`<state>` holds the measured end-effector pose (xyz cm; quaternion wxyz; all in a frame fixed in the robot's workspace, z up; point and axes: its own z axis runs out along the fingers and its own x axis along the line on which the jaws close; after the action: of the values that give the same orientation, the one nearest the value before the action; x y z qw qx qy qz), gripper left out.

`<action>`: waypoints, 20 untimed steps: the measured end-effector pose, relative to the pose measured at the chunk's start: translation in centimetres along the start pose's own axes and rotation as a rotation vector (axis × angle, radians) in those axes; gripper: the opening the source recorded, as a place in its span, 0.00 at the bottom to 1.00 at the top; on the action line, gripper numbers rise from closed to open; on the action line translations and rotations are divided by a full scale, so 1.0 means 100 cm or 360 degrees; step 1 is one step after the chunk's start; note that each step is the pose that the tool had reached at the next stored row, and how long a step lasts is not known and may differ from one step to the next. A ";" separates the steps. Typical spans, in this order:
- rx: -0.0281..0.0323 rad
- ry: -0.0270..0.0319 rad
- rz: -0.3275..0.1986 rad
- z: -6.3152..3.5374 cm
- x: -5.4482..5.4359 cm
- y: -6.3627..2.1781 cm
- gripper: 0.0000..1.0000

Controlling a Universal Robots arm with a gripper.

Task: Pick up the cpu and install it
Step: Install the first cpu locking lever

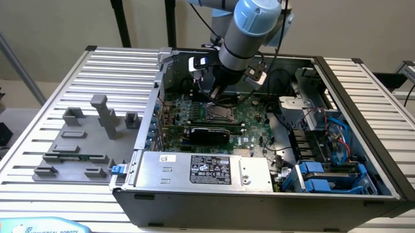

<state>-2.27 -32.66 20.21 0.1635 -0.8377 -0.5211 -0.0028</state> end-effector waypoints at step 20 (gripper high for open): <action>-0.00042 -0.00137 -0.0007 0.0003 0.003 0.0058 0.11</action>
<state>-1.63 -32.63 20.07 0.1601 -0.8368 -0.5236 -0.0003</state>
